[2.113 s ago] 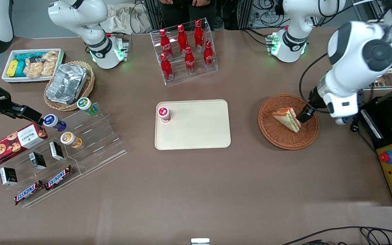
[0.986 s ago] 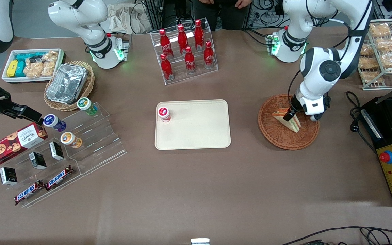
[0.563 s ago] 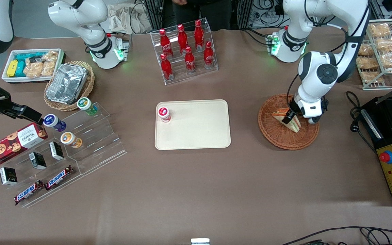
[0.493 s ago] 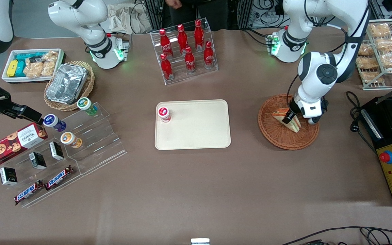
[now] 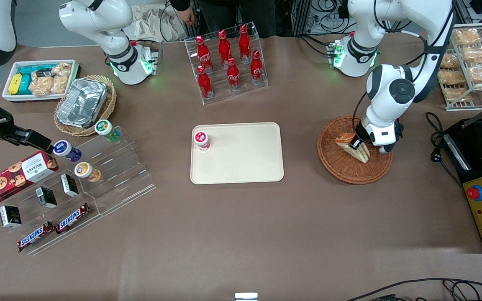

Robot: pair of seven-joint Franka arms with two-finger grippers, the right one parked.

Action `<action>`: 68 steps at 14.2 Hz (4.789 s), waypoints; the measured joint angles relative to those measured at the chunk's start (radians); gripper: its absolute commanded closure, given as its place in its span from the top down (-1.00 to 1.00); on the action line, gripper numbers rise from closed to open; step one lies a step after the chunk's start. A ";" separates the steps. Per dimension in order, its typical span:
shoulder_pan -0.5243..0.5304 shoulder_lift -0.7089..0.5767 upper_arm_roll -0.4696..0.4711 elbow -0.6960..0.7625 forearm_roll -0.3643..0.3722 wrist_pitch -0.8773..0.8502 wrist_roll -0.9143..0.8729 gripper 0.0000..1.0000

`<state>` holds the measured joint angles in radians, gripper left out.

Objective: Place sandwich from basket to tray
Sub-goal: 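Lower the open left gripper and close it on the sandwich, then lift the sandwich and carry it toward the cream tray, then lower the sandwich onto the tray and open the left gripper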

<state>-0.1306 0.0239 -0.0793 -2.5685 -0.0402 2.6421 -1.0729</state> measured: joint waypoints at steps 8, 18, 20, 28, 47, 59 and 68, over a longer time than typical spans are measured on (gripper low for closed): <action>-0.009 -0.115 -0.004 0.439 0.000 -0.647 0.215 -1.00; -0.019 -0.137 -0.177 0.508 -0.002 -0.725 0.519 -1.00; -0.021 -0.131 -0.237 0.506 -0.002 -0.718 0.508 -1.00; -0.175 -0.004 -0.295 0.490 0.010 -0.544 0.371 -1.00; -0.339 0.414 -0.223 0.481 0.126 -0.040 0.346 -1.00; -0.375 0.392 -0.168 0.509 0.133 -0.043 0.334 1.00; -0.371 0.050 0.007 0.595 0.130 -0.518 0.432 1.00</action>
<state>-0.5015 0.0742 -0.0725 -1.9735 0.0902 2.1237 -0.6413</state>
